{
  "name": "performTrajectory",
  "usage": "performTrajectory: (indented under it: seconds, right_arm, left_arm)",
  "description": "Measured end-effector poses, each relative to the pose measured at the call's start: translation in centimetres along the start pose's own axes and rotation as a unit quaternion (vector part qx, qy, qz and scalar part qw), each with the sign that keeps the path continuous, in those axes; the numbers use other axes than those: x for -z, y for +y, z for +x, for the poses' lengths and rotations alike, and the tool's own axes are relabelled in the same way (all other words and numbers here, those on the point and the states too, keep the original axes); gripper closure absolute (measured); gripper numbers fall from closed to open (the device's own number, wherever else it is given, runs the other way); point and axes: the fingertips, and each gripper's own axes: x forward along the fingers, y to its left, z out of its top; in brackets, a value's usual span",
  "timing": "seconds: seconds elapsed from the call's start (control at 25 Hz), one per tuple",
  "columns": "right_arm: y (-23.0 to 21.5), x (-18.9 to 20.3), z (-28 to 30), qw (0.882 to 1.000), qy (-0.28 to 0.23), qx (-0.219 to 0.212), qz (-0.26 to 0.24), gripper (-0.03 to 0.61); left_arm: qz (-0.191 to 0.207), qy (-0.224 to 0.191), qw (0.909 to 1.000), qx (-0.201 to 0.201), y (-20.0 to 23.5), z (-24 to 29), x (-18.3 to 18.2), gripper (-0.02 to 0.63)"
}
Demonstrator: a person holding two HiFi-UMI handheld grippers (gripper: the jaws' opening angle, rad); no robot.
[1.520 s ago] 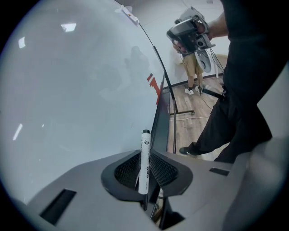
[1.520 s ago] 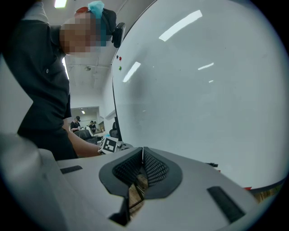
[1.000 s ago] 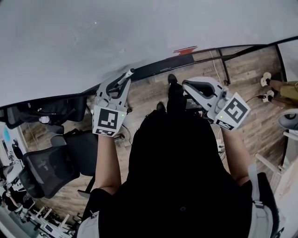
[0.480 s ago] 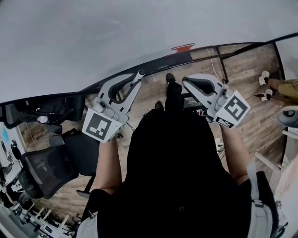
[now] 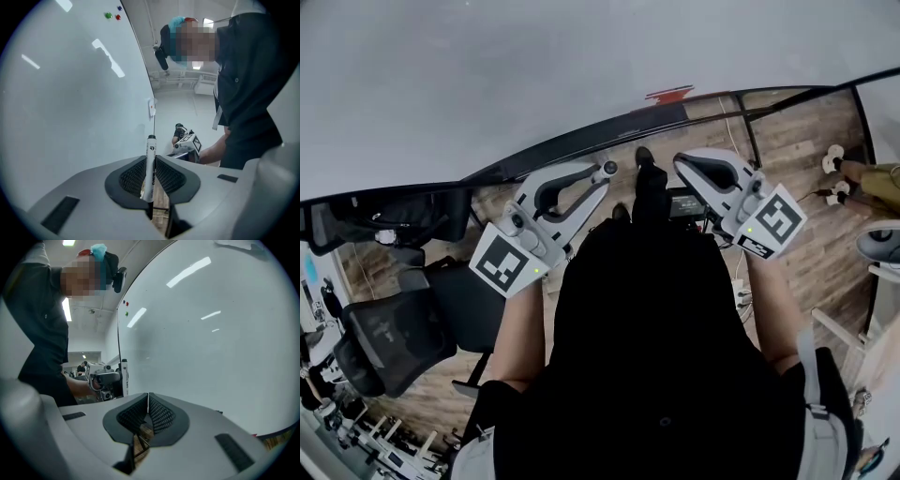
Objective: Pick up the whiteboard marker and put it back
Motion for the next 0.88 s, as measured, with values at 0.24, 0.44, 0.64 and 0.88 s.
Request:
performTrajectory:
  seconds: [0.24, 0.44, 0.64, 0.88]
  right_arm:
    - [-0.3, -0.1, -0.5, 1.0, 0.0, 0.003, 0.001, 0.558]
    - [-0.4, 0.4, -0.8, 1.0, 0.003, 0.003, 0.004, 0.558]
    - [-0.3, 0.8, -1.0, 1.0, 0.005, 0.002, 0.008, 0.558]
    - [-0.6, 0.7, -1.0, 1.0, 0.002, 0.003, 0.009, 0.558]
  left_arm:
    - [-0.04, -0.06, 0.9969, 0.029, -0.9, -0.1, -1.2, 0.538]
    - [-0.047, -0.078, 0.9953, 0.033, -1.0, 0.2, -1.1, 0.538]
    - [-0.05, -0.062, 0.9962, 0.035, -1.3, 0.3, -0.5, 0.538]
    - [-0.046, -0.068, 0.9959, 0.038, -1.1, 0.4, -1.0, 0.538]
